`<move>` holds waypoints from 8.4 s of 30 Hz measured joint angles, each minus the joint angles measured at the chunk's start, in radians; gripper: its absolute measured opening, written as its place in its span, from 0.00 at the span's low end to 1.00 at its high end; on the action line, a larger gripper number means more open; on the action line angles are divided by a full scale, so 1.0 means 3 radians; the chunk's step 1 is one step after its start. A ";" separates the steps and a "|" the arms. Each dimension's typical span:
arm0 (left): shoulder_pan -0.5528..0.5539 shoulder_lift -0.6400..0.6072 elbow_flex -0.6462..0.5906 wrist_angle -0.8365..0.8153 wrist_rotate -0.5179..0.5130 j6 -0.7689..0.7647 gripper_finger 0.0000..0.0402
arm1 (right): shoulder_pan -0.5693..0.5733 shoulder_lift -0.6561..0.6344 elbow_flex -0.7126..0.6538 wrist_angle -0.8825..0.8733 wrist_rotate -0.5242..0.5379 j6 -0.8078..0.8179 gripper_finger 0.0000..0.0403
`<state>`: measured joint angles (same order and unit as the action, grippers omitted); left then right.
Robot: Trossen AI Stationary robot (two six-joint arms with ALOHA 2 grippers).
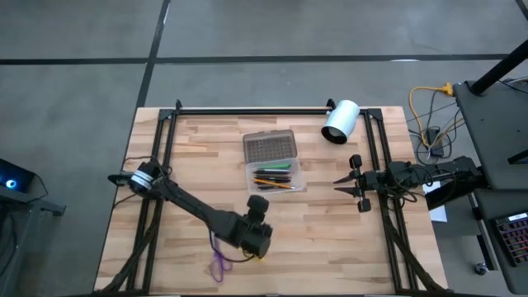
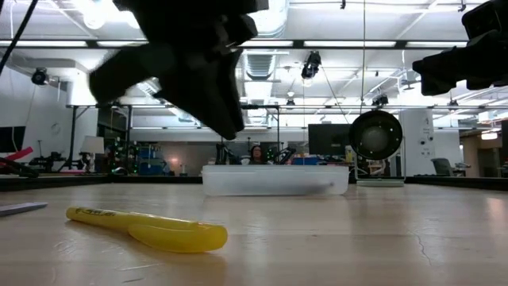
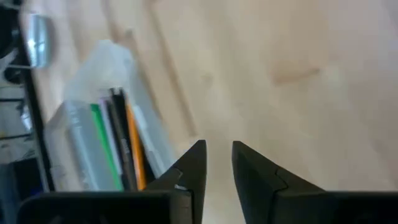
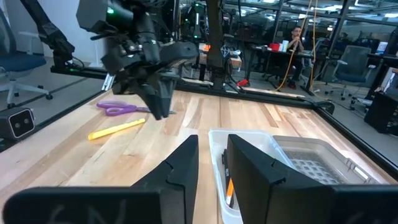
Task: Pick & place school supplies into a supply box
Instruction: Put the yellow marker into the transparent supply box, then put the purple scissors into the transparent supply box
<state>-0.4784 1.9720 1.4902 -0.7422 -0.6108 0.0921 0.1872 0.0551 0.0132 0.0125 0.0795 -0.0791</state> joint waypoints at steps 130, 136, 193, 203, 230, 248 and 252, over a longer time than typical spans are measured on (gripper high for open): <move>-0.0102 0.0163 -0.0204 -0.0294 0.1957 -0.0425 0.36 | 0.0000 0.0000 0.0000 0.0001 0.0001 0.0001 0.19; -0.0097 0.0151 -0.0276 -0.0194 0.2032 -0.0424 0.36 | 0.0000 0.0000 0.0000 0.0001 0.0001 0.0001 0.17; 0.0347 0.0065 0.0118 -0.0170 0.1148 -0.0517 0.02 | 0.0000 0.0000 -0.0001 0.0001 0.0000 0.0001 0.20; 0.0597 -0.0050 0.0117 -0.0180 0.0138 -0.0751 0.02 | 0.0001 0.0000 0.0000 0.0000 0.0000 0.0001 0.17; 0.0929 -0.0051 -0.0102 -0.0151 -0.0264 -0.0865 0.05 | 0.0000 0.0000 -0.0001 0.0000 0.0000 0.0001 0.17; 0.0797 -0.0051 -0.0103 -0.0175 -0.0261 -0.0776 0.30 | 0.0000 0.0000 -0.0001 0.0000 0.0000 0.0001 0.18; 0.0566 -0.0112 -0.0106 -0.0270 -0.0238 -0.0817 0.31 | 0.0000 0.0000 -0.0001 0.0000 0.0001 0.0001 0.17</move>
<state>-0.3087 1.9385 1.4586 -0.8231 -0.6820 -0.1529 0.1871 0.0551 0.0129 0.0126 0.0798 -0.0788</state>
